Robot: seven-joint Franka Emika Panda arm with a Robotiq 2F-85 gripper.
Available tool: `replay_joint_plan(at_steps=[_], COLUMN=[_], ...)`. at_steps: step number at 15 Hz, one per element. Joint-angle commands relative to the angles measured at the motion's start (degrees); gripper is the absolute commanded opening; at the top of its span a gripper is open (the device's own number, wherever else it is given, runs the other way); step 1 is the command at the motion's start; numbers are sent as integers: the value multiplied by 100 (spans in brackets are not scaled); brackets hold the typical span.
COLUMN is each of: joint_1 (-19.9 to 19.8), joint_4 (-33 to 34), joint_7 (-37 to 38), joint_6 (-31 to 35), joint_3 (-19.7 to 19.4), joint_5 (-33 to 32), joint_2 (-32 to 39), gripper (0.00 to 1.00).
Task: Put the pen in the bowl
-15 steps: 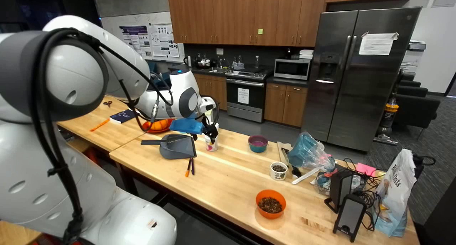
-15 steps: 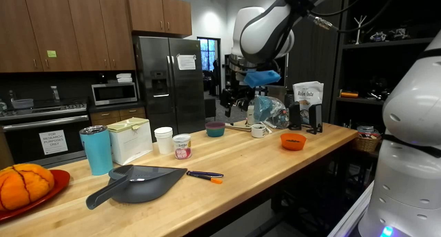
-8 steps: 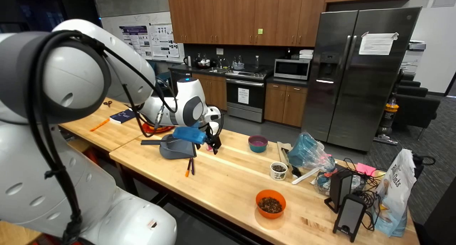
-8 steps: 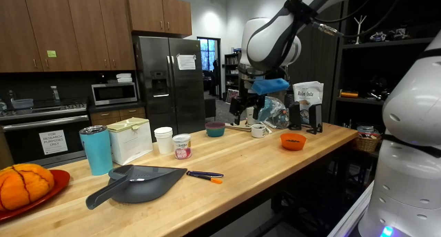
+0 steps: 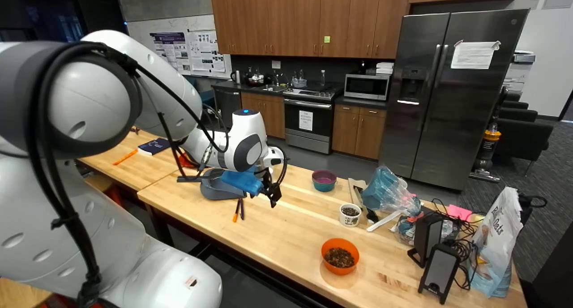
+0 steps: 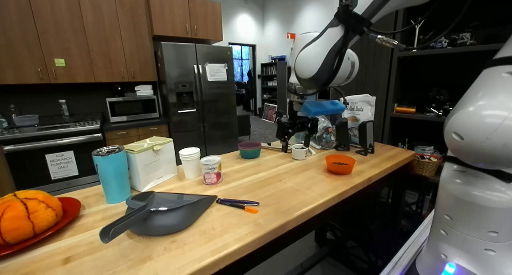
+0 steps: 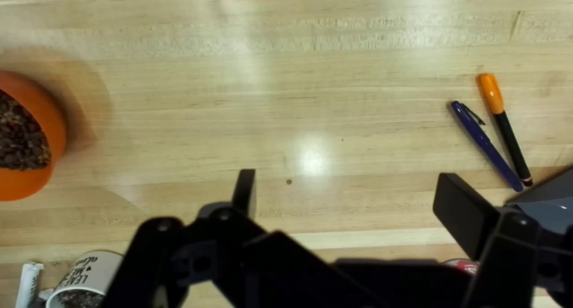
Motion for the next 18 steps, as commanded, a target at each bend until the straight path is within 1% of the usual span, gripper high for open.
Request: replay_joint_plan(at_steps=[1,4,7,9,11,12,14,15,16,18], joint_1=[33,169,299,496,568,552,373,370,333,296], joint_4=[6,162,443,753,1118,1323,1790,1275,1486,1703], joint_7=[-322,-864,-1478,-2041,-2517,-2730,-3021,-2675,-2798,-2884], joint_6=[284,533,536,317,-57,-346,-1192,-584,-852,-1050], joint_3=[-32,-154,-317,-533,-672,-691,-701,-536,-555,-573], joint_5=[-46,52,170,475,789,861,707,713,713,712], joint_2=[-33,131,464,810,1139,1287,1458,1186,1300,1427], gripper=[100,100,100,100,100,100,100,100,100,100])
